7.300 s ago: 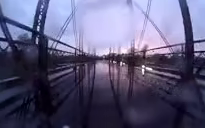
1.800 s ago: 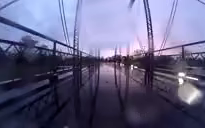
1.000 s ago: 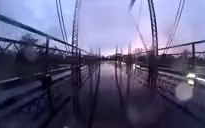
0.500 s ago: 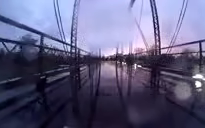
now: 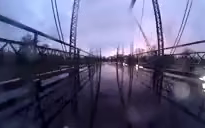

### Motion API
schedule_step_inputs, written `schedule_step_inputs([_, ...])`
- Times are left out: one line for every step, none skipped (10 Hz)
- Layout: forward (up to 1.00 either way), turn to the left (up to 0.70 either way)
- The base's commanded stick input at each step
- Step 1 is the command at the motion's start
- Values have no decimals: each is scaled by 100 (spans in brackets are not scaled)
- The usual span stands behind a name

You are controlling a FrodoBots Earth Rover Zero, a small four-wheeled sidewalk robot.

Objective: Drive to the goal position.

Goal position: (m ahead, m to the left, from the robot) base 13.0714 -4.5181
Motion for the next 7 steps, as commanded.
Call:
schedule_step_inputs([70, 0])
schedule_step_inputs([70, 0])
schedule_step_inputs([70, 0])
schedule_step_inputs([70, 0])
schedule_step_inputs([70, 0])
schedule_step_inputs([70, 0])
schedule_step_inputs([70, 0])
